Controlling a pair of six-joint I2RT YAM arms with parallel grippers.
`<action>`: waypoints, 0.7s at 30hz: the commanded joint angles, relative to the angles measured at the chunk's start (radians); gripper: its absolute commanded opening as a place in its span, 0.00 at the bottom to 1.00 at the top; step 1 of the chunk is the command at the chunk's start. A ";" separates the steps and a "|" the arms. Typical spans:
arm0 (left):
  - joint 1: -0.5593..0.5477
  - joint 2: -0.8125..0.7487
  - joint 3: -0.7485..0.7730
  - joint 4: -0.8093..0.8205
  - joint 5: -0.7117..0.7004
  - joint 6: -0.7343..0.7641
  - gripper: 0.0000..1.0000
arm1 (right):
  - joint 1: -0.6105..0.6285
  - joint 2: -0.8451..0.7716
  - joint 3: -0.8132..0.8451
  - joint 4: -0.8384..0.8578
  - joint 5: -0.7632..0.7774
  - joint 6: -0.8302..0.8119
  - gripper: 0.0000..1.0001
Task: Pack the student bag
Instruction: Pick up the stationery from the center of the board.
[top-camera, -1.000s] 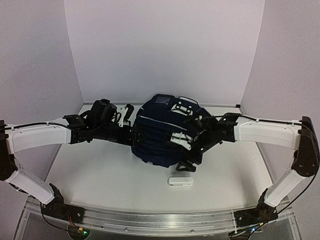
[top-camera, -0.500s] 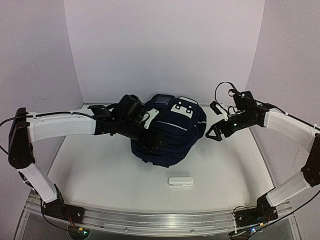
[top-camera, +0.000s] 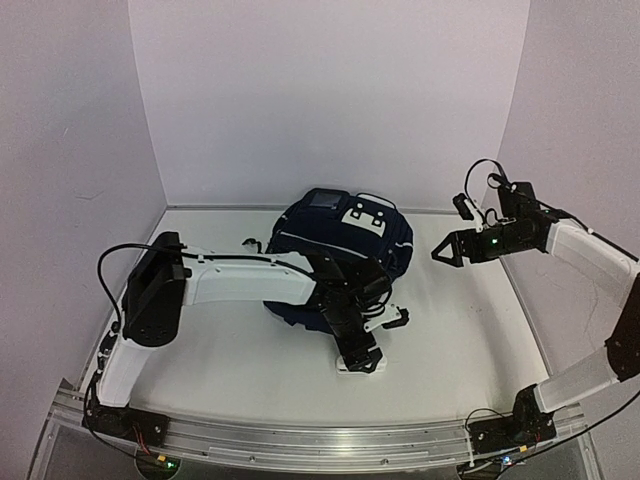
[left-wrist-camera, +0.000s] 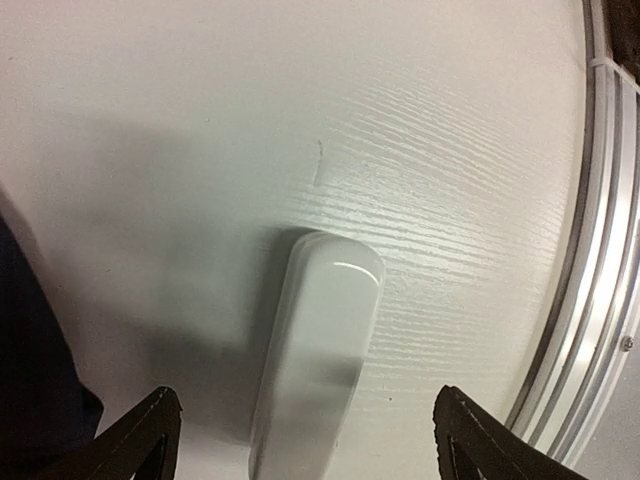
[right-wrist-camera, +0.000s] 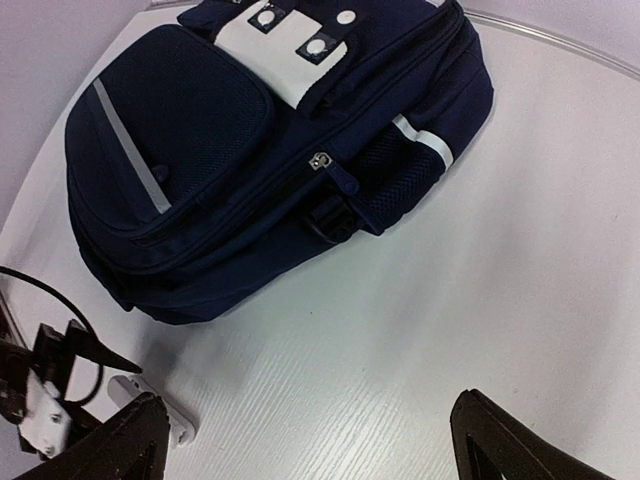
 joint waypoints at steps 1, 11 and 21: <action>-0.012 0.058 0.117 -0.087 -0.006 0.037 0.83 | -0.006 -0.034 -0.009 0.021 -0.050 0.019 0.98; -0.042 0.162 0.204 -0.163 -0.102 0.056 0.69 | -0.013 -0.008 -0.009 0.020 -0.080 0.023 0.98; -0.056 0.214 0.225 -0.191 -0.169 0.064 0.53 | -0.015 0.004 -0.011 0.020 -0.086 0.024 0.98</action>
